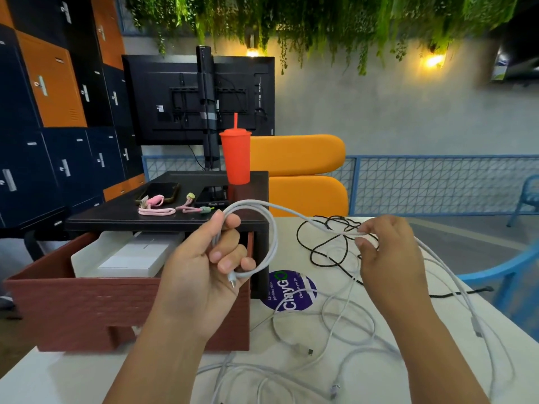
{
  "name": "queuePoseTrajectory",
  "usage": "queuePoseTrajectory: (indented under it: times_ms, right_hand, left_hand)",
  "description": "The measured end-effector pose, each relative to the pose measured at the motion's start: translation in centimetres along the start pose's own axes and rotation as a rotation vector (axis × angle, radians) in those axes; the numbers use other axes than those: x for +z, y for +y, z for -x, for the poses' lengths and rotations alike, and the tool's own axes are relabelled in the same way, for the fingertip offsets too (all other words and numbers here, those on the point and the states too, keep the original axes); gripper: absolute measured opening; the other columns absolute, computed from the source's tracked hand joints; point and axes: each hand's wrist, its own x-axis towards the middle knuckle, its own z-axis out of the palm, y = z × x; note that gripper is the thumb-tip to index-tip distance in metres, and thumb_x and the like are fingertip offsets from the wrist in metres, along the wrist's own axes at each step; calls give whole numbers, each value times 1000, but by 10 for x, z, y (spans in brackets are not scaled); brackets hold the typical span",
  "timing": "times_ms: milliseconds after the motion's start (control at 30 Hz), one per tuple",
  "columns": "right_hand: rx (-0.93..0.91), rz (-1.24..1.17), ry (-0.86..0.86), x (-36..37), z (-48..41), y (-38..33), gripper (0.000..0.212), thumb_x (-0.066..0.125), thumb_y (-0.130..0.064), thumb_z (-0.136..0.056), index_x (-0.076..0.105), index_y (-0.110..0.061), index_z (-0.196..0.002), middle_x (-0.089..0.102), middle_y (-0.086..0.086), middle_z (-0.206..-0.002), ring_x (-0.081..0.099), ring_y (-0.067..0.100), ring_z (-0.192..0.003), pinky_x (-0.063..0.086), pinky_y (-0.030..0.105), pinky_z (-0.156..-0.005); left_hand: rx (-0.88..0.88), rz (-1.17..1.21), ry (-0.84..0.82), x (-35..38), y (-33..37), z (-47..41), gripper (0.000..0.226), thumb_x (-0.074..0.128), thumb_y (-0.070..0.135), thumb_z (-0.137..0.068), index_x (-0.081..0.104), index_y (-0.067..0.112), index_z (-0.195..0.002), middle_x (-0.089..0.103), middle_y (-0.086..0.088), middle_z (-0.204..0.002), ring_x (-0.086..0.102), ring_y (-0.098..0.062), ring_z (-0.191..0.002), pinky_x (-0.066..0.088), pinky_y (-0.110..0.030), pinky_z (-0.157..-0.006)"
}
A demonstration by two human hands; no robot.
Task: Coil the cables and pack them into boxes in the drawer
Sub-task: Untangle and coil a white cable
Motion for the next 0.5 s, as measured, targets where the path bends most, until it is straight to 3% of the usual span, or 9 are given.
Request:
queuePoseTrajectory:
  times_ms: [133,267,333,500]
  right_hand:
    - [-33,40,-177,5,4,-7,13,55,-11,-91,53,-22,-84,51,-7,-95,46,10,-82,32,9,-61]
    - [38,-16,-518,7,10,-18,14,49,-16,-95,61,-22,-90,64,2,-90,58,16,-80,44,27,-67]
    - [38,-28,-673,8,13,-21,18,48,-23,-95,57,-24,-79,63,3,-83,57,17,-77,45,31,-68]
    - [59,105,-753,14,12,-5,15,49,-20,-93,55,-22,-79,63,3,-91,55,17,-79,45,30,-71]
  left_hand:
    - [-4,24,9,-1,-2,-1,28,47,28,-83,63,15,-63,26,9,-44,30,-4,-35,41,-17,-42]
    - [22,50,20,-1,0,-1,31,45,28,-87,62,16,-65,27,9,-43,30,-3,-35,41,-15,-43]
    - [36,51,32,-2,1,-2,30,46,28,-86,63,15,-65,27,9,-43,30,-3,-35,41,-15,-43]
    - [65,35,55,-2,-1,-2,26,47,29,-84,65,13,-73,27,9,-44,31,-3,-36,42,-16,-44]
